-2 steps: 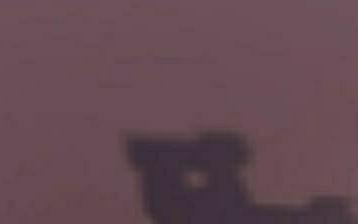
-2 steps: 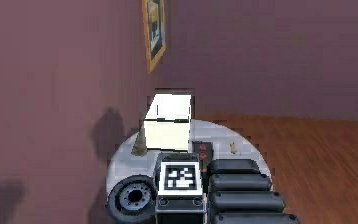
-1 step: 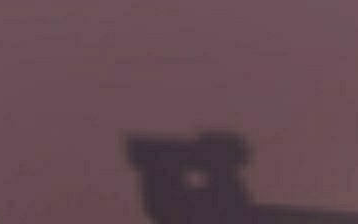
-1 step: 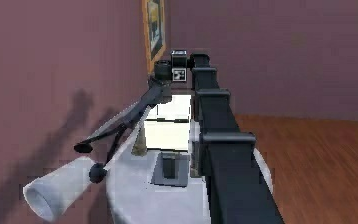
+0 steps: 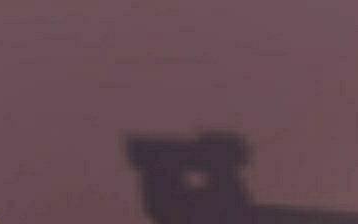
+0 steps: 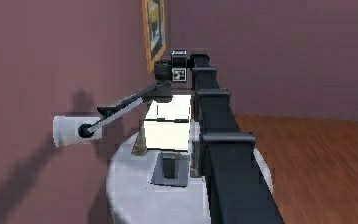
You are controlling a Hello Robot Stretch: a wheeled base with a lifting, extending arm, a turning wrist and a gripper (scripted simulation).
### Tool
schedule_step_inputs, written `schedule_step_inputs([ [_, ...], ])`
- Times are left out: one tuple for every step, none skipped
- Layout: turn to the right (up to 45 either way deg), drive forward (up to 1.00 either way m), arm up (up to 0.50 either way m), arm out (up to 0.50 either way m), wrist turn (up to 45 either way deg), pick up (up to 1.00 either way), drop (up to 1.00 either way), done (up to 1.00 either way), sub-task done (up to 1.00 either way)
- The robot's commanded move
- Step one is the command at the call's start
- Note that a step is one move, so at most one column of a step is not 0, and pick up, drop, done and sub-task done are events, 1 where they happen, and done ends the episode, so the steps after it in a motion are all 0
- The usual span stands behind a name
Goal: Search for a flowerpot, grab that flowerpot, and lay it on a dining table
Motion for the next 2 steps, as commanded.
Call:
schedule_step_inputs([
  [0.0, 0.00, 0.00, 0.00, 45.0, 0.00, 0.00, 0.00, 0.00],
  [0.0, 0.00, 0.00, 0.00, 45.0, 0.00, 0.00, 0.00, 0.00],
])
